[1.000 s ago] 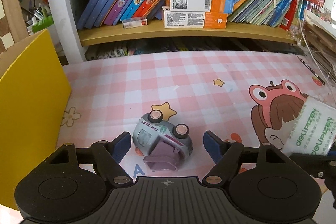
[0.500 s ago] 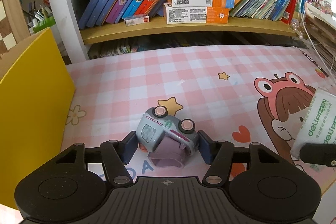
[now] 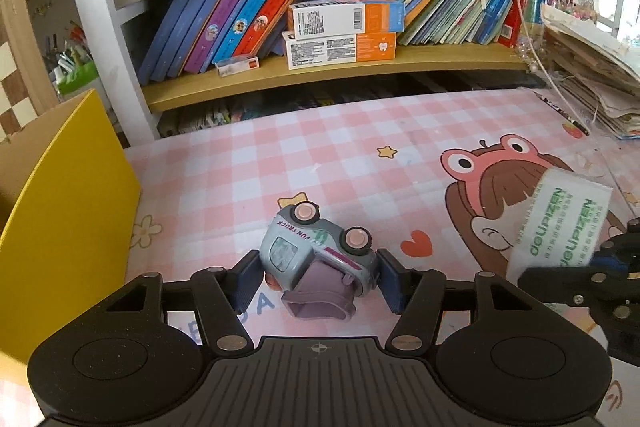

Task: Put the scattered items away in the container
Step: 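Carry the toy car with the left gripper and tape roll with the right toward the box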

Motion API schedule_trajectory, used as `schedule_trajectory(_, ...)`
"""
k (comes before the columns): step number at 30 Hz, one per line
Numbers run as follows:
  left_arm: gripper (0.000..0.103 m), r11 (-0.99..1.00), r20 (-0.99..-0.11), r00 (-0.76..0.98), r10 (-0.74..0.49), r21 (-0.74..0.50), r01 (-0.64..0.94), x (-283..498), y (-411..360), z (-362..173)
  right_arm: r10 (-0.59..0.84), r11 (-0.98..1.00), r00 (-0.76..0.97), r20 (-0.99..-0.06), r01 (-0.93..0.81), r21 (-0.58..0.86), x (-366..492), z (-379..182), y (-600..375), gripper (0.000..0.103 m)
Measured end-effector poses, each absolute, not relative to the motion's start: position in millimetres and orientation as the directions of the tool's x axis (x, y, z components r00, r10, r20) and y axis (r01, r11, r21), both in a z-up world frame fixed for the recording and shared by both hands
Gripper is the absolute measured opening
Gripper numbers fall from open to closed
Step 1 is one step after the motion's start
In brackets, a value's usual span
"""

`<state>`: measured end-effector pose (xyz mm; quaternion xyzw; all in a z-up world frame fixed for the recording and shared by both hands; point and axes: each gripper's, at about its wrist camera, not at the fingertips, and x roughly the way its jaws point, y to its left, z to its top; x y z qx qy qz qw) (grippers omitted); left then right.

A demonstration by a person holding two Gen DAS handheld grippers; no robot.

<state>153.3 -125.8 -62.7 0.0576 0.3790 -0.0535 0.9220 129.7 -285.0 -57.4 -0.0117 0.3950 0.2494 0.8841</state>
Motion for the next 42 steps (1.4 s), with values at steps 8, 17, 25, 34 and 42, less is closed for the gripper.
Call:
schedule_trajectory(8,0.06,0.991,-0.698,0.713,-0.066,0.036,0.127,133,-118,-49,0.435,0.872,0.565,-0.701,-0.459,0.172,120,-54,-281,0.006)
schedule_trajectory(17,0.06,0.995,-0.686,0.722,-0.085,-0.027,0.092,106,-104,-30,0.445,0.865,0.569,-0.691,-0.472,0.169,109,-47,-272,0.006)
schedule_trajectory(25,0.06,0.995,-0.639,0.766,-0.074,0.001,0.097,76,-91,-8,0.437,0.872,0.584,-0.684,-0.462,0.161,100,-38,-262,0.006)
schedule_trajectory(34,0.06,0.991,-0.623,0.773,-0.12,-0.023,0.135,54,-62,8,0.422,0.883,0.606,-0.674,-0.442,0.156,87,-25,-233,0.006)
schedule_trajectory(42,0.06,0.987,-0.615,0.776,-0.138,-0.022,0.158,42,-29,15,0.41,0.893,0.623,-0.666,-0.423,0.153,71,-15,-200,0.006)
